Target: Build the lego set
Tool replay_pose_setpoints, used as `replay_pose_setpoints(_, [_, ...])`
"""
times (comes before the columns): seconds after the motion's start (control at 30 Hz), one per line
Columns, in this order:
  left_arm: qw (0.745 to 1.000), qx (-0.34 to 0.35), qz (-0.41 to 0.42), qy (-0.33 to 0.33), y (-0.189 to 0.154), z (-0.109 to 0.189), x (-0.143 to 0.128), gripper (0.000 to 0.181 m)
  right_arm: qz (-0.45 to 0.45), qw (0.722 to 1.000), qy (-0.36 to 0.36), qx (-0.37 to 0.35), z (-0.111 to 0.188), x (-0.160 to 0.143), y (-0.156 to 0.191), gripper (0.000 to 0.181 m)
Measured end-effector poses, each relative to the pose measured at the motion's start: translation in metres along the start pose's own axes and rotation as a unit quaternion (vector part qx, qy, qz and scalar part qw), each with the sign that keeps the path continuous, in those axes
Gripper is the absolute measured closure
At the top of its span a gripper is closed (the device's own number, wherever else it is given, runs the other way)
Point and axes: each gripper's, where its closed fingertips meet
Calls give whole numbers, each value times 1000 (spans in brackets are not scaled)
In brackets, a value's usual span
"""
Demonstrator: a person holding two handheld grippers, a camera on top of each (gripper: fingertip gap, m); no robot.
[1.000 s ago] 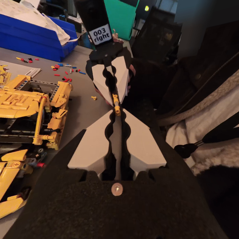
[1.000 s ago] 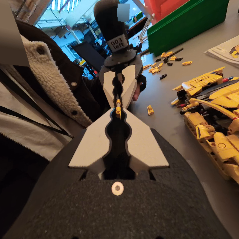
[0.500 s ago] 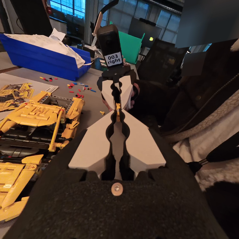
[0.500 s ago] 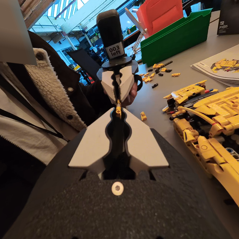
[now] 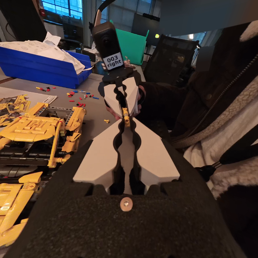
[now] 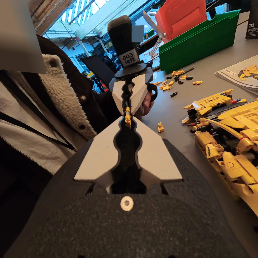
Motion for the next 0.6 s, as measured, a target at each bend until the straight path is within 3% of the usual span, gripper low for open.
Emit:
replay_pose_setpoints(0.5, [998,6,-35,56,-6,-8,-17,175,-5,999,40,9,-7,-17,0,174])
replay_pose_setpoints(0.6, [998,39,-35,46,5,-5,-12,175,5,999,22,-32,-5,-8,-10,173])
Point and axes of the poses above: each gripper's, where its closed fingertips meet, z back along the fingers, x out of its top, y = z × x across the jaws, and after that the axes turned 12 degrees about y, right-handed
